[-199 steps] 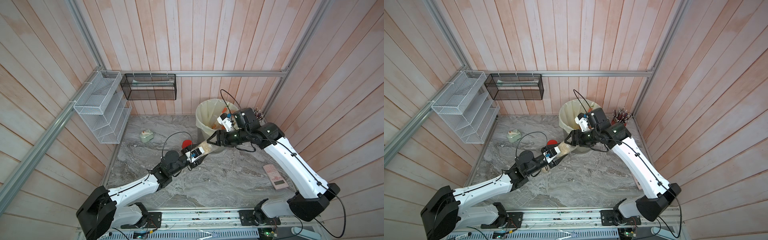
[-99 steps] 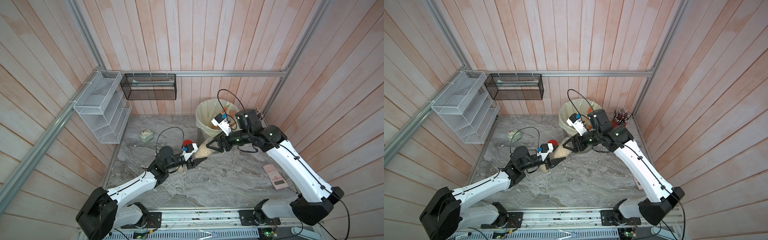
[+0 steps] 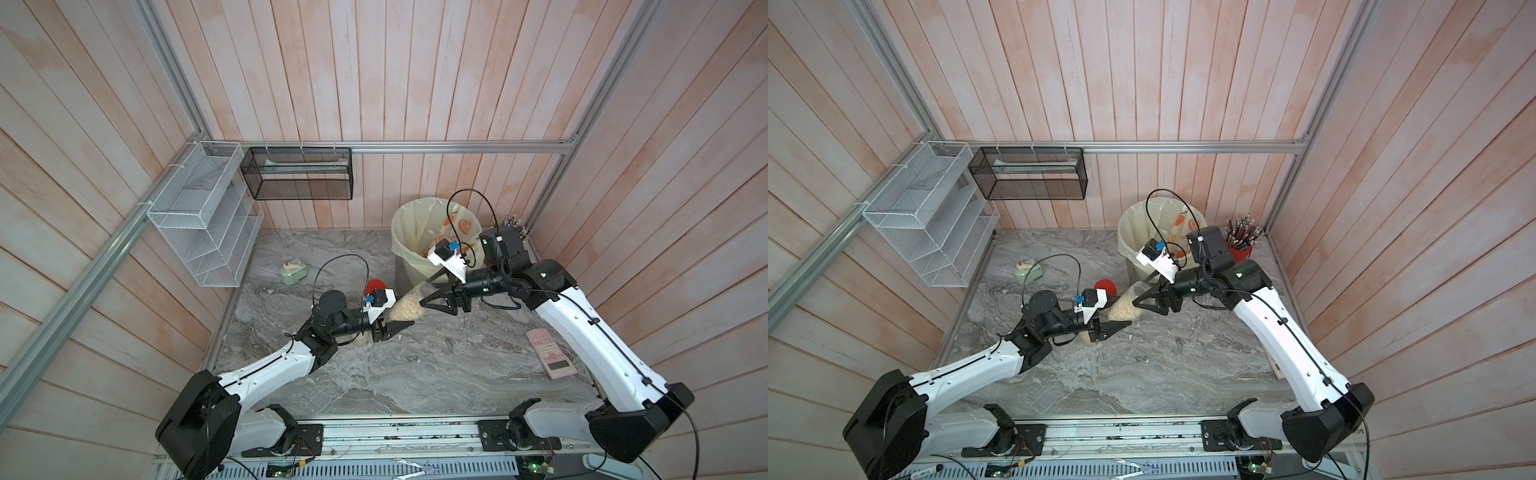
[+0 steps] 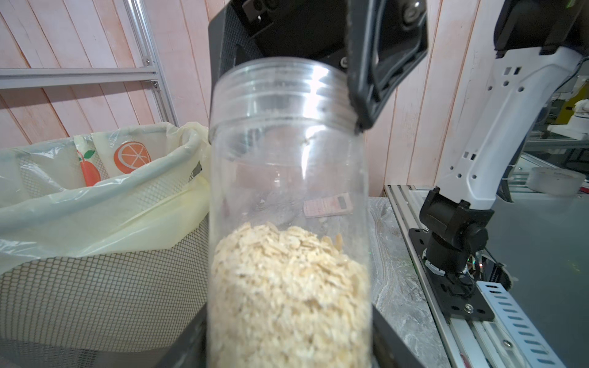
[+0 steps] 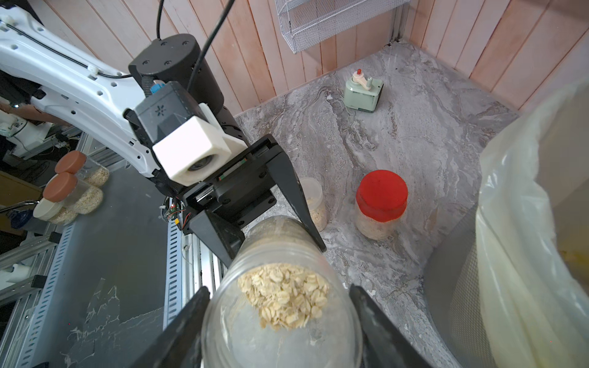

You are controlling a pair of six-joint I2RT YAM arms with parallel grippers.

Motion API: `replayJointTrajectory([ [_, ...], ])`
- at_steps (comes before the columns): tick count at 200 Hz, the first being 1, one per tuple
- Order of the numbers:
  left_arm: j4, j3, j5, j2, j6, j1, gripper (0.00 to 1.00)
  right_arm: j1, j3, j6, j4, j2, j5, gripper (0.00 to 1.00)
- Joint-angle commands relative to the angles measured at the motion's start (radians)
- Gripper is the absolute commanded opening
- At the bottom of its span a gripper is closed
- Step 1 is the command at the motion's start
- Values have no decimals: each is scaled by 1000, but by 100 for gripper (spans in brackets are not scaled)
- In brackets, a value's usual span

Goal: Empty expired oatmeal from jars
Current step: Unscrew the lid from the jar.

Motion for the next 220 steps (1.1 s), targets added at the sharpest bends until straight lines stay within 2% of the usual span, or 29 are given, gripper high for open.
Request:
replayJointTrajectory([
  [1,76,20,1,-17,-37,23,15,-36,-9,-95,-7,-19,29,40],
  [19,77,20,1,-17,-36,21,15,-38,-5,-103,-8,-13,28,51],
  [30,76,22,-1,-16,-35,21,14,-38,-5,-109,-8,-10,28,63],
  [50,71,25,-2,-16,-31,21,14,-39,-3,-108,3,-16,25,69],
  [76,74,21,-20,-18,-30,21,14,-48,-18,-91,47,-52,30,88],
  [97,90,10,-41,-26,-31,22,13,-71,-55,-63,101,-101,33,95],
  [131,94,-1,-76,-40,-32,21,13,-120,-152,48,252,-222,-31,98],
  [145,98,-10,-114,-55,-23,20,13,-130,-201,134,322,-271,-10,98],
  [164,96,-28,-188,-84,-3,15,13,-134,-242,337,387,-305,58,98],
  [188,62,-42,-324,-116,72,-21,13,-133,-233,630,392,-314,113,97],
  [205,70,-58,-411,-124,113,-50,13,-129,-225,859,379,-328,212,96],
  [220,97,-71,-479,-124,144,-78,13,-115,-210,981,341,-321,242,94],
])
